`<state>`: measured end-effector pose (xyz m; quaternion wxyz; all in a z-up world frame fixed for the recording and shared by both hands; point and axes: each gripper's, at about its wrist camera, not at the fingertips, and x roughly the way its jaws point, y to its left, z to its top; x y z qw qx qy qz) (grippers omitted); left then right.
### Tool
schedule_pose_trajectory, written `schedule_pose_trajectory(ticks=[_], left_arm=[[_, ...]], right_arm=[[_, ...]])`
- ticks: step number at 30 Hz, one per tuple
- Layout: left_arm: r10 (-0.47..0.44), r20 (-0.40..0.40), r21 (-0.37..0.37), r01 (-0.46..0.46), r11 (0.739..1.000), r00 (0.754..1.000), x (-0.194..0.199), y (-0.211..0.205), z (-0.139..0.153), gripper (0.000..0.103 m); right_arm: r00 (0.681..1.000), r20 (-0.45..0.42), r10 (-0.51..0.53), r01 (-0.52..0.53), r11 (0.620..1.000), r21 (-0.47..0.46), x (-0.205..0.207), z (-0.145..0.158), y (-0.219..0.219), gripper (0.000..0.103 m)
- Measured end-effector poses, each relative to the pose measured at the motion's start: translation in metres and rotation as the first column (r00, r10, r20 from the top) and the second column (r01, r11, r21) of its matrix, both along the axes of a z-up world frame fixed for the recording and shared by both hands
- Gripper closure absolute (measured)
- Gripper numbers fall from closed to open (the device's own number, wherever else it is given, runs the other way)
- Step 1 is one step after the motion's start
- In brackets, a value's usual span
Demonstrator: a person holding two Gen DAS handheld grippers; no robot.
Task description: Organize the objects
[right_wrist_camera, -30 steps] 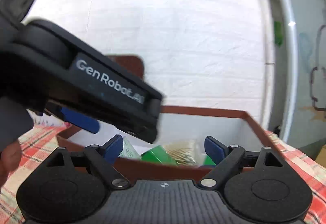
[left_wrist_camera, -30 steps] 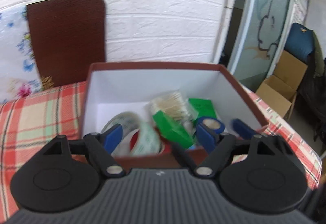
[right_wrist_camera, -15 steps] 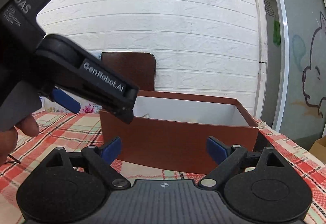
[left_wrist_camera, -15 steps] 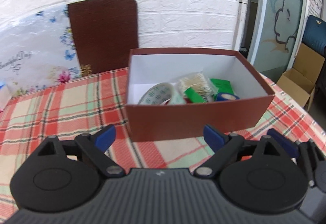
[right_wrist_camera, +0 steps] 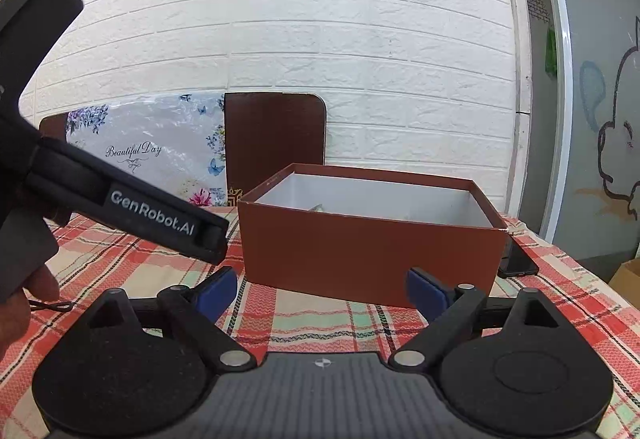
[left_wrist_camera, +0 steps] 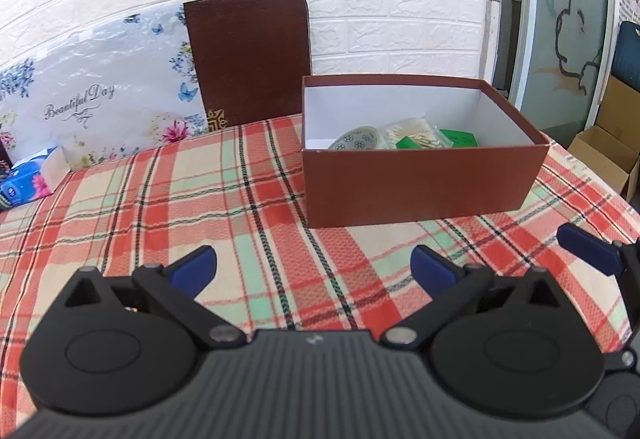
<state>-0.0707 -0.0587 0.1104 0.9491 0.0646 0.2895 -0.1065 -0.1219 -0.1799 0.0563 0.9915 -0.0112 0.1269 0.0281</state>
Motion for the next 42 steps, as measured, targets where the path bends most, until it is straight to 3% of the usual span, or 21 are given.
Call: schedule_pose_trajectory(ticks=[13,21,26,31,36,42], left_arm=[[0.062,0.074,-0.056,-0.058,0.997,0.995,-0.071,0.019,0.013,0.0],[0.134,0.234,-0.013,-0.135,0.991,0.963,-0.133,0.022,0.029,0.0],[0.132,0.265,0.014,-0.14,0.99,0.955,-0.165,0.012,0.042,0.0],[0.071,0.277,0.055,-0.09,0.994,0.958,-0.183,-0.002,0.042,0.0],[0.05,0.247,0.078,-0.072,0.994,0.968,-0.179,-0.011,0.036,0.0],[0.051,0.265,0.05,-0.066,0.997,0.963,-0.186,-0.003,0.044,0.0]], right_arm=[[0.999,0.039,0.015,-0.015,1.0,0.021,-0.066,0.014,-0.003,0.008],[0.995,0.102,0.015,-0.023,0.997,0.071,-0.11,0.026,-0.009,0.004],[0.989,0.147,0.012,-0.026,0.995,0.092,-0.135,0.036,-0.019,0.001],[0.987,0.162,-0.008,-0.009,0.995,0.103,-0.151,0.034,-0.031,0.001],[0.997,0.073,-0.036,0.028,0.994,0.108,-0.133,0.026,-0.04,0.001],[0.998,0.003,-0.062,0.061,0.98,0.187,-0.12,0.03,-0.06,0.001]])
